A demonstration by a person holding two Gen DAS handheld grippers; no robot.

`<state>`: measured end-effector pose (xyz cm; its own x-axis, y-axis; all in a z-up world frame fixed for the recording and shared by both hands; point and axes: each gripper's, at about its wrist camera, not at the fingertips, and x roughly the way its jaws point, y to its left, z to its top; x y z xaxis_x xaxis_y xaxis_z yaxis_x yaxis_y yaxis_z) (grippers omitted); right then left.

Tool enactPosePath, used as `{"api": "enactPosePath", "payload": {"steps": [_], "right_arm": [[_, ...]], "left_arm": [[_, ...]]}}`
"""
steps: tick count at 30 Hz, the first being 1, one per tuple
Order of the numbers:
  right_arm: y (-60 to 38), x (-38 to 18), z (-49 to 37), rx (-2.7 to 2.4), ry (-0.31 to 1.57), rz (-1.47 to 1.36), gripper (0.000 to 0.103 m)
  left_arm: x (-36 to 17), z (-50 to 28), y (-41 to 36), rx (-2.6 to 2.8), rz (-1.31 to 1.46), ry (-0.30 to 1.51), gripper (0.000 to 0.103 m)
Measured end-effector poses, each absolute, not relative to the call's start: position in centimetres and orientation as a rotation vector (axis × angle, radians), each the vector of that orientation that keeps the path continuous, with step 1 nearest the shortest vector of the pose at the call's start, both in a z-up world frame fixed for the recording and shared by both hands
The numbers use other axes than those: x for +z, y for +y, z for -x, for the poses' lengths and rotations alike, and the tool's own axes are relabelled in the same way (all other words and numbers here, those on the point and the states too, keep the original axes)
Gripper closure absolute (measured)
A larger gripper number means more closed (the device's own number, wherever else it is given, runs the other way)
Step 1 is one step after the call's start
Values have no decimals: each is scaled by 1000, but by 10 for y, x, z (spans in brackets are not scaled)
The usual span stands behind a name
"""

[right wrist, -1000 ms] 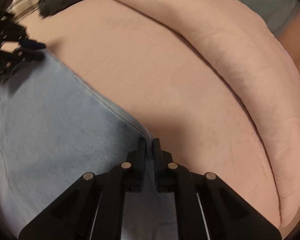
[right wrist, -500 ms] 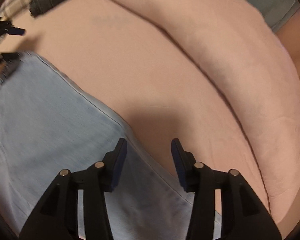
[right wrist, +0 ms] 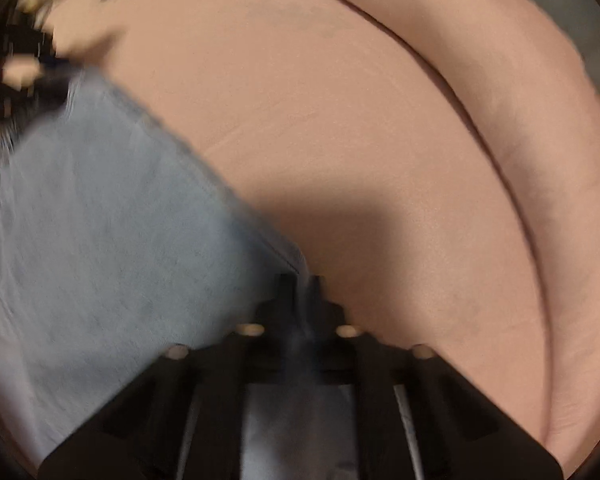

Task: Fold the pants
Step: 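Lift the waistband with both tools and fold it over toward the hems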

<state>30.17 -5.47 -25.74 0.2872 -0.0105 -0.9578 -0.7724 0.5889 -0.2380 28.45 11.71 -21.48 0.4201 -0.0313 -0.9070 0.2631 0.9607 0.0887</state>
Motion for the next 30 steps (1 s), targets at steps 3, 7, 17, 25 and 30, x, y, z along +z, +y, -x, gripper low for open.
{"api": "enactPosePath", "payload": {"steps": [3,7,17,25,30], "right_arm": [[-46,-236,-280,506,1075,889,99],[-38,-190,-251,422,918,935,99],[-64,-103,-92,312,545,1040,99],[-92,-113,53,417,531,1058,98],[-87,-171,104,535,681,1063,98]], "left_arm": [[-187,-267,103,-89,-300,1011,81],[-155,-230,98,-36,-331,893,82],[-106,-115,84,13,-532,605,85],[-147,-13,70,-53,-731,503,85],[-200,21,64,-113,-865,563,85]]}}
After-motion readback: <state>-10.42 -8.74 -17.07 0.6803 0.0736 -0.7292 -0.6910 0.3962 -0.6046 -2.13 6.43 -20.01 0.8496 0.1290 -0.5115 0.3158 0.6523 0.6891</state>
